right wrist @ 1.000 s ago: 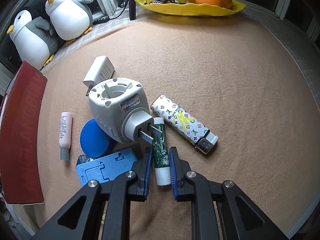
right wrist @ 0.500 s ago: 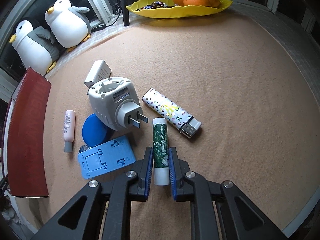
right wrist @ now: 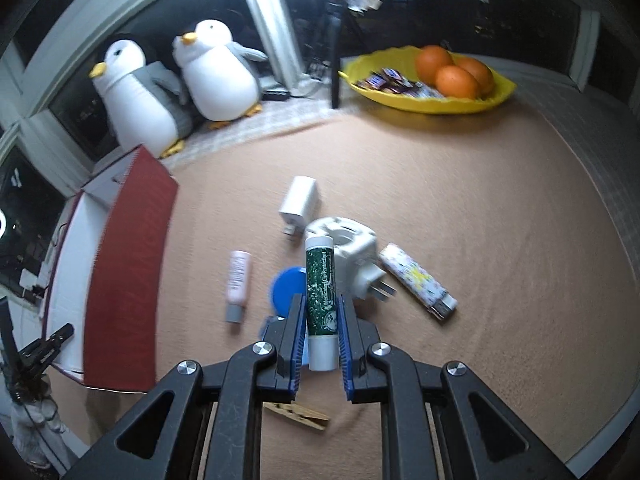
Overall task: Organize rigid objects
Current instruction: 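Lift the glue stick with the right tool and carry it over the box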
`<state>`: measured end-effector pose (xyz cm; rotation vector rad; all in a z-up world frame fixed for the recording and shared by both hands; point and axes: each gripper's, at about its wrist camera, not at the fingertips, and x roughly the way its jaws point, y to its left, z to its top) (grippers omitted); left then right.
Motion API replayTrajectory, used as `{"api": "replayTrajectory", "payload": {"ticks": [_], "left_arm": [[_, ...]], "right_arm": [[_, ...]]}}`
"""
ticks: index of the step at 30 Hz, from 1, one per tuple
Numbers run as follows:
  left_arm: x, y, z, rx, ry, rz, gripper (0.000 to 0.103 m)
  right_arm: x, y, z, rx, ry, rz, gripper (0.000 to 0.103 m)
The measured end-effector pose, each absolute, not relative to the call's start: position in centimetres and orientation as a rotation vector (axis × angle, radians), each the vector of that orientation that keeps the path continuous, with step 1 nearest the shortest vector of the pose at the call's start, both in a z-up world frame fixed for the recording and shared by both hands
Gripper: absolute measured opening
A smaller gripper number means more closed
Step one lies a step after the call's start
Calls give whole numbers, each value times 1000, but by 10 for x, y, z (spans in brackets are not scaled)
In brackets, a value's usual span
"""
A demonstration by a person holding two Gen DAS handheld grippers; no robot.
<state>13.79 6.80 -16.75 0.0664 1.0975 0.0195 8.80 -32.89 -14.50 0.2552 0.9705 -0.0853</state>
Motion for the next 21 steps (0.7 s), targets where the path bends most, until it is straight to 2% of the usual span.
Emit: {"api": "replayTrajectory", "payload": {"ticks": [11, 21], "left_arm": [[137, 72, -169, 3, 1094, 52, 9], [138, 78, -171, -73, 1102, 76, 9]], "right_arm": [[113, -255, -113, 140, 933, 104, 14], [125, -187, -114, 53, 948, 268, 14]]}}
